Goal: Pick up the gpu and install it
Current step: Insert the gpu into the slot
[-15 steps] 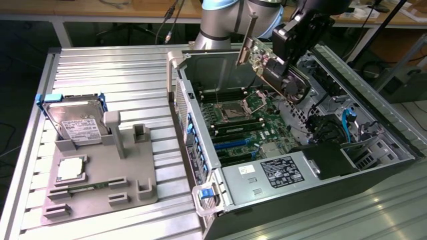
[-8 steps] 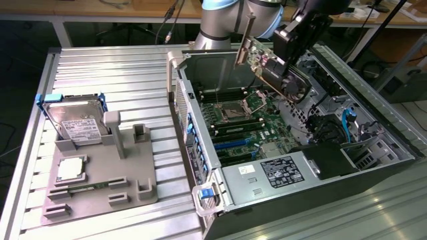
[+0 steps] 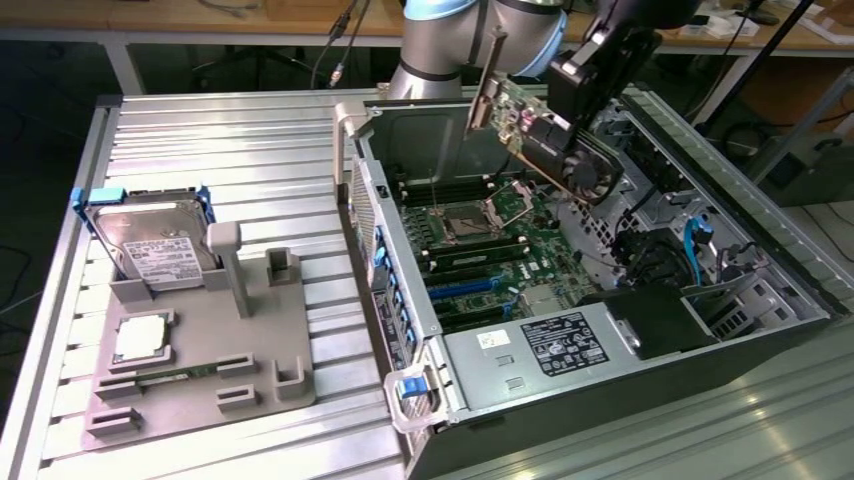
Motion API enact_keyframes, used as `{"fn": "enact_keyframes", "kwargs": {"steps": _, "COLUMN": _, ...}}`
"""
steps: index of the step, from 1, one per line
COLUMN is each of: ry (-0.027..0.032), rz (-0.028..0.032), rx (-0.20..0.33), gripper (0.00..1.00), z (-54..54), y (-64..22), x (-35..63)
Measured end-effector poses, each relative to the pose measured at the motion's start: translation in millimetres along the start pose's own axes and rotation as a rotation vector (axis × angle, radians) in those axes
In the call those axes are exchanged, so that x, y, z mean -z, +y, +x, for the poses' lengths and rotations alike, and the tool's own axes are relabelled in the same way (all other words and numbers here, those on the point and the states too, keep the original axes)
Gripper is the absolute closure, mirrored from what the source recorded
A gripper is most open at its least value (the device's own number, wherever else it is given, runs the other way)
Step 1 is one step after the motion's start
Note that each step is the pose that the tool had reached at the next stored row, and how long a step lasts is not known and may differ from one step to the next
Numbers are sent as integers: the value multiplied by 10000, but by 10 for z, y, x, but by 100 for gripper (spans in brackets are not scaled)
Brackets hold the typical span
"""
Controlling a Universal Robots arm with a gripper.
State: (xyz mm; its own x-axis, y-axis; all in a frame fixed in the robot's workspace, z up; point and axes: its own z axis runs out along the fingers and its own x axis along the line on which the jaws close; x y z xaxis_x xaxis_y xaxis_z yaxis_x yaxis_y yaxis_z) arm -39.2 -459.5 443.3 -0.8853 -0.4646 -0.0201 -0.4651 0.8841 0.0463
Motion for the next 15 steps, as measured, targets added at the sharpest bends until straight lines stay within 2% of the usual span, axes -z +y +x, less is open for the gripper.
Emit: {"fn": "enact_keyframes", "kwargs": {"steps": 15, "ry": 57, "rz": -25, "rx": 1230, "gripper": 73, "z": -2, "y": 4, "x": 0}}
